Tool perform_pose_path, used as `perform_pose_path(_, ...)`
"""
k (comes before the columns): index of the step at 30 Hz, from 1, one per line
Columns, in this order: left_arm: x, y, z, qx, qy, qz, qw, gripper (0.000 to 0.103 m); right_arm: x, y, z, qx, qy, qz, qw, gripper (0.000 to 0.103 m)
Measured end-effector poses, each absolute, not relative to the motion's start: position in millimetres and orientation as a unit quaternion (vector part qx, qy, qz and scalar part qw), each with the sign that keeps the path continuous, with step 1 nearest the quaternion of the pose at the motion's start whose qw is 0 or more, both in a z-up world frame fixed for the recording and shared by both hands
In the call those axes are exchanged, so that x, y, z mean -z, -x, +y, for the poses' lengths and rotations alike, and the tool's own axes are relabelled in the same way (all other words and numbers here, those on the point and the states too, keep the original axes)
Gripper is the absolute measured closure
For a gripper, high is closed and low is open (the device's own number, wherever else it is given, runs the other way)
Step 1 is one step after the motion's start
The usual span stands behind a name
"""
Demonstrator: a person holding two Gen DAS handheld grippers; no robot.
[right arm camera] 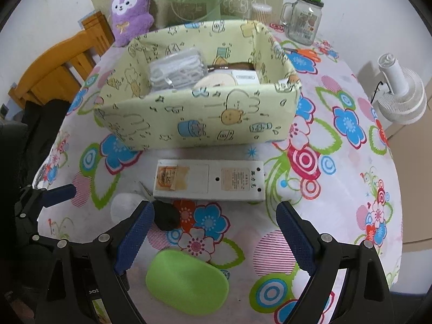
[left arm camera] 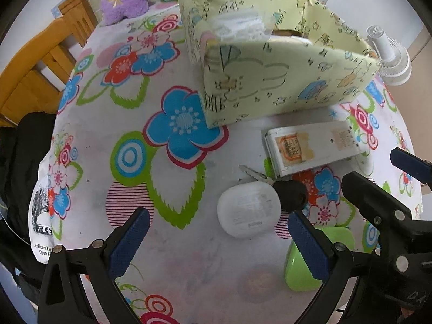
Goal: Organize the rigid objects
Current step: 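Move the left tool down to the white round case and close on it, then lift the white case with the left tool while the right tool closes on the black key fob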
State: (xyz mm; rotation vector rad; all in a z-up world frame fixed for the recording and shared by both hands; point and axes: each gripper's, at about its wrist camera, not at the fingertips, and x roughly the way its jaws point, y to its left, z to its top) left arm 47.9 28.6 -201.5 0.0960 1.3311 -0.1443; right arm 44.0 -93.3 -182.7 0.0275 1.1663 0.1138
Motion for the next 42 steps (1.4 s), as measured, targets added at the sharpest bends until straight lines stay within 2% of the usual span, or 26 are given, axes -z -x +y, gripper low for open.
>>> perform_pose_path(9, 221.1, -50.3, 21.4, 0.063, -0.045, 0.629, 0.774, 0.001, 199.3, -45.9, -95.0, -0.051, -0.015, 0.564, 0.824, 0.012)
perform_pose_path(13, 226.5, -53.1, 15.7, 0.058, -0.058, 0.628, 0.774, 0.006, 204.3, -47.6, -96.8, -0.049, -0.014, 0.569, 0.821, 0.013)
perform_pose_path(18, 229.5, -53.0, 5.8, 0.062, -0.069, 0.623, 0.777, 0.017, 208.8, -49.0, -98.4, -0.049, -0.015, 0.573, 0.818, 0.013)
perform_pose_path(21, 226.8, -51.6, 2.5, 0.069, -0.064, 0.617, 0.782, 0.027, 210.4, -50.2, -98.4, -0.051, -0.019, 0.575, 0.817, 0.013)
perform_pose_path(24, 223.4, -48.3, -3.2, 0.079, -0.065, 0.606, 0.789, 0.046, 211.5, -51.0, -97.1, -0.05, -0.021, 0.575, 0.816, 0.013)
perform_pose_path(38, 220.4, -43.6, 27.3, 0.074, -0.069, 0.61, 0.786, 0.046, 215.1, -48.6, -71.7, -0.068, -0.012, 0.573, 0.816, 0.014)
perform_pose_path(42, 223.3, -43.7, 36.7, 0.074, -0.075, 0.61, 0.786, 0.046, 222.3, -50.1, -61.9, -0.075, -0.009, 0.578, 0.812, 0.019)
